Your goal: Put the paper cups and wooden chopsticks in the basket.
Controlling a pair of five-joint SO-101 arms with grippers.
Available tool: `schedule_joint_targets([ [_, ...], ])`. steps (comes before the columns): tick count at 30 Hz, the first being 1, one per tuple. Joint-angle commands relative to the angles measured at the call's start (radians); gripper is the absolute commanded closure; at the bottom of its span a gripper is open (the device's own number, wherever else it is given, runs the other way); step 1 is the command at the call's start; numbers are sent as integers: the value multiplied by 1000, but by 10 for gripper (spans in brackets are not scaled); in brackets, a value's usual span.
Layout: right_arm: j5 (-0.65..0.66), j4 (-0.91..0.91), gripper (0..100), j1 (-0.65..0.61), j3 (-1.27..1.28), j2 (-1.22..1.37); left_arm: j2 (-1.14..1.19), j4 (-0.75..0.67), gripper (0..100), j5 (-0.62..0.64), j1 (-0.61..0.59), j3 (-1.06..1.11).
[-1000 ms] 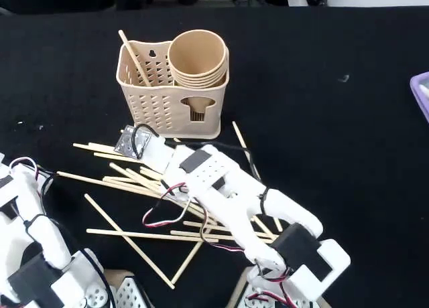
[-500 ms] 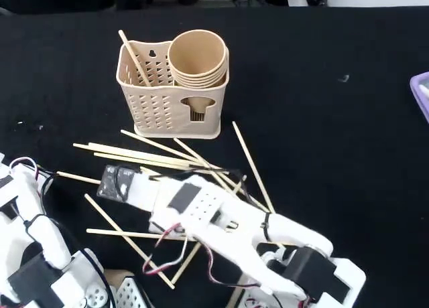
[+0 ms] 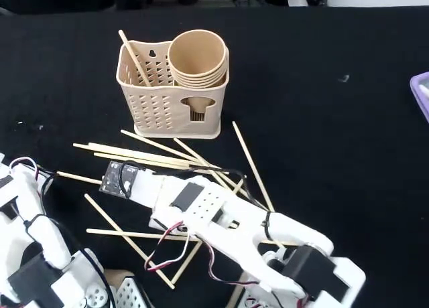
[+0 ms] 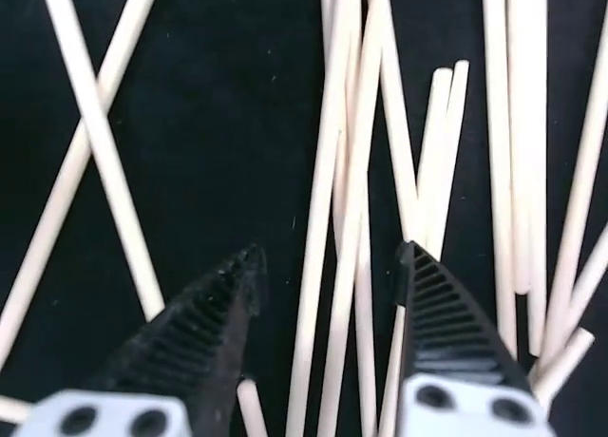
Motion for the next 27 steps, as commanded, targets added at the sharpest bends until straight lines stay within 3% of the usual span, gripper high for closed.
schedule_joint_targets([
  [1,-2,-63,784,26,-10,62,-17,-15,809,8,12,-31],
  [3,-6,-69,817,38,-24,81,-17,-15,809,8,12,-31],
  [7,-12,-69,987,69,-33,41,-17,-15,809,8,12,-31],
  [17,-12,80,988,118,-28,-240,-17,-15,809,8,12,-31],
  [27,-28,94,988,135,-137,-483,-17,-15,809,8,12,-31],
])
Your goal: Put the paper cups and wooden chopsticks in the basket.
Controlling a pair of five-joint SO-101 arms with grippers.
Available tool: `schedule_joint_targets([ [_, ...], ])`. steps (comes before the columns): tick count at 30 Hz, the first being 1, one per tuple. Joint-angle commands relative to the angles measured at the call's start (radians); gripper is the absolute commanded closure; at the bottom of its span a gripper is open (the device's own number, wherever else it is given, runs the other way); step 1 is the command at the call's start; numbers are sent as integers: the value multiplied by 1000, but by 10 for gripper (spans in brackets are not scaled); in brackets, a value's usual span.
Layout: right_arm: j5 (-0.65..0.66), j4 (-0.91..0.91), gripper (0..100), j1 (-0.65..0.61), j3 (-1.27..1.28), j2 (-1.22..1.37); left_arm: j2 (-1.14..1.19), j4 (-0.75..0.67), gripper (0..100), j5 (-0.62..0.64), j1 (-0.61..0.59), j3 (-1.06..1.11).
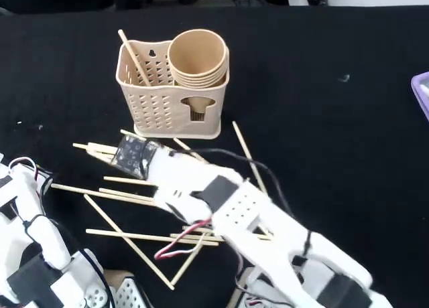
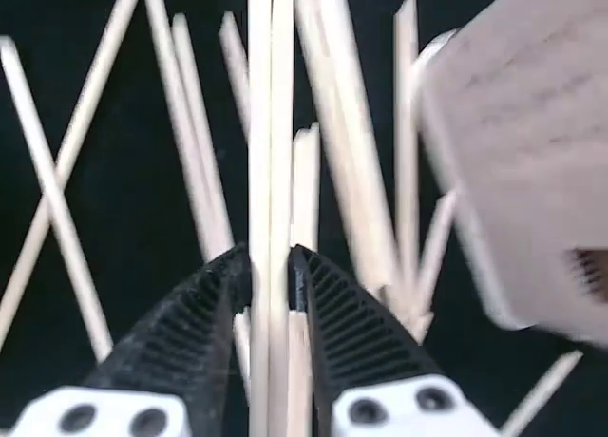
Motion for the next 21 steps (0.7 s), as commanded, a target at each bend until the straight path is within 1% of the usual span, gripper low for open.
schedule_joint_targets([
  [1,-58,5,988,25,-134,-137,-17,-15,809,8,12,-31],
  [5,-124,-11,988,37,-268,-240,-17,-15,809,8,12,-31],
  [7,-127,-72,987,37,-318,-257,-17,-15,809,8,12,-31],
  [10,-132,-239,987,37,-348,-255,-15,-15,809,8,12,-31],
  [16,-132,-675,987,38,-331,-202,-15,-15,809,8,12,-31],
  [19,-132,-829,987,38,-334,-130,-15,-15,809,8,12,-31],
  [21,-132,-898,987,40,-349,-73,-15,-15,809,8,12,-31],
])
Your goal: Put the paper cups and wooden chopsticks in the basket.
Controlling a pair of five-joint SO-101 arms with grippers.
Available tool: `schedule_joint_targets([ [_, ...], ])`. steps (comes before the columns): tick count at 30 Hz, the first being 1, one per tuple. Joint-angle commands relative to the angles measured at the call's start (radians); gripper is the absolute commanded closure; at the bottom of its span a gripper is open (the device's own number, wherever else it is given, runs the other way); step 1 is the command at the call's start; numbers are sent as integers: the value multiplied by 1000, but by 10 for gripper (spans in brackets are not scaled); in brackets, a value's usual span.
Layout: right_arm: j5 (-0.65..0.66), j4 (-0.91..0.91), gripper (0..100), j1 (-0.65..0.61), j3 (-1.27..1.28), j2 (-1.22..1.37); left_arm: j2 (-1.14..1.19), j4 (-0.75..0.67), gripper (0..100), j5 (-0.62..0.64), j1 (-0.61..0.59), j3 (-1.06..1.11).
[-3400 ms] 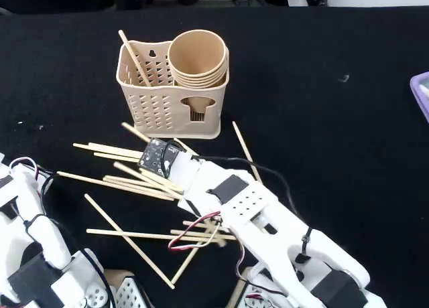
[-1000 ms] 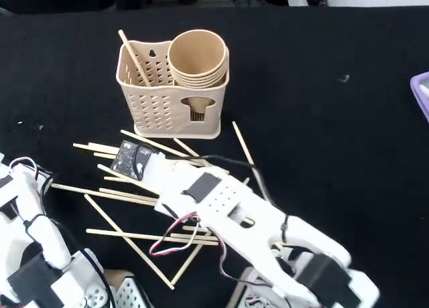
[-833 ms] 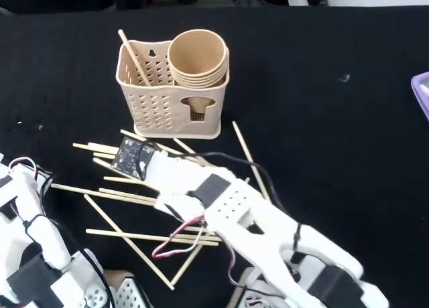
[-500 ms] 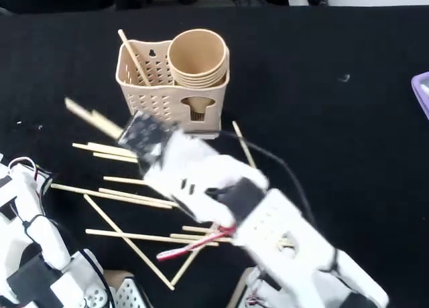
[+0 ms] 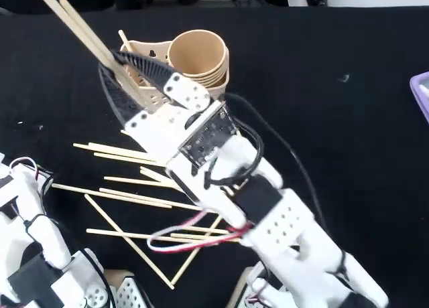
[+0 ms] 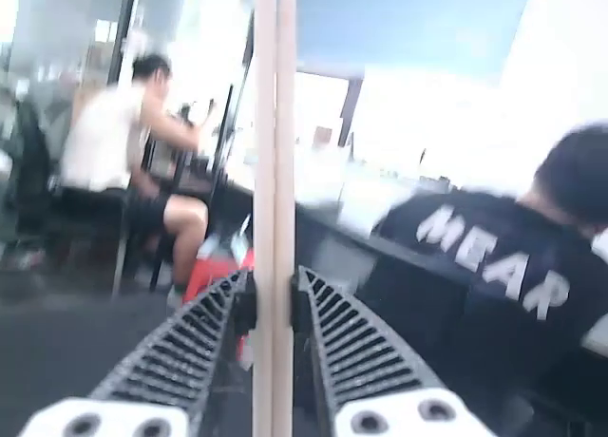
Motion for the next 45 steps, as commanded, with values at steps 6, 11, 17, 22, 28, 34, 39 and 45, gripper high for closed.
schedule_joint_targets([
  [6,-31,-184,987,94,-226,266,-15,-15,809,8,12,-31],
  [11,-199,-181,985,164,-378,461,-15,-15,809,8,12,-31],
  [17,-241,-150,982,190,-414,599,-15,-15,809,8,12,-31],
  [22,-236,-140,982,216,-420,664,-17,-15,809,8,12,-31],
  [28,-238,-140,982,235,-435,708,-17,-15,809,8,12,-31],
  [34,-238,-61,975,233,-417,707,-17,-14,809,8,12,-31],
  [39,-239,163,805,213,-469,705,-17,-15,809,8,12,-31],
  [45,-236,293,858,218,-568,671,-15,-15,809,8,12,-31],
])
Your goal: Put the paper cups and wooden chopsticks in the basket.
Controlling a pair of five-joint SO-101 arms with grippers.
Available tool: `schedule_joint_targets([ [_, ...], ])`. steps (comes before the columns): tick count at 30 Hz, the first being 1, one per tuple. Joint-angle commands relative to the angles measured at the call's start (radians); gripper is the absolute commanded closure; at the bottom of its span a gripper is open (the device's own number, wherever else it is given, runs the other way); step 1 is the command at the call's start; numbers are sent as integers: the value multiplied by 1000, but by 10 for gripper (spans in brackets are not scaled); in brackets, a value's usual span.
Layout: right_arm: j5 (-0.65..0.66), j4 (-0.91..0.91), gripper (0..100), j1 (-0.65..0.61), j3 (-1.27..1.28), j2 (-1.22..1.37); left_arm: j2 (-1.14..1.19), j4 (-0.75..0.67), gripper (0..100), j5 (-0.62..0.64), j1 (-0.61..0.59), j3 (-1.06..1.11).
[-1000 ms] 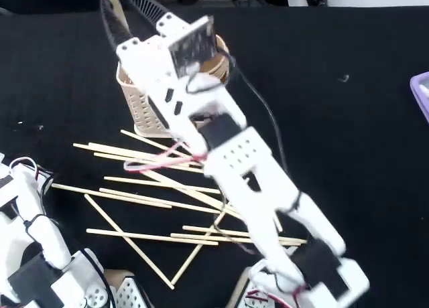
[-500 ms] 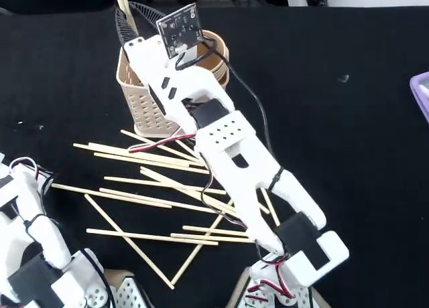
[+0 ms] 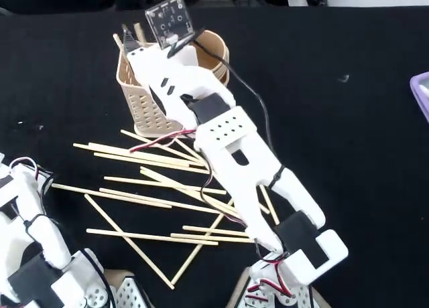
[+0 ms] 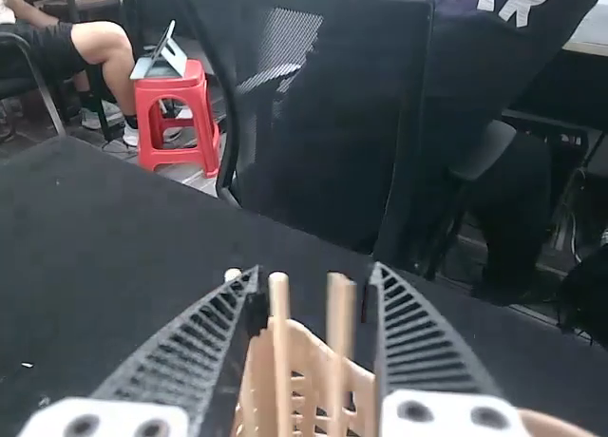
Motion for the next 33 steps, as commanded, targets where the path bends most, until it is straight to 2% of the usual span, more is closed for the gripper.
schedule_joint_targets([
  [1,-5,80,862,-2,-91,-74,-15,-15,809,8,12,-31],
  [5,-2,308,861,-21,-90,-237,-15,-15,809,8,12,-31],
  [13,2,965,863,-25,-68,-591,-15,-15,809,8,12,-31],
  [17,106,1132,861,-26,45,-693,-15,-15,809,8,12,-30],
  [23,259,1168,860,25,430,-826,-15,-14,809,8,12,-25],
  [29,450,896,859,52,941,-889,-15,-14,809,8,12,-25],
  [33,511,723,859,57,1135,-889,-15,-14,809,8,12,-25],
])
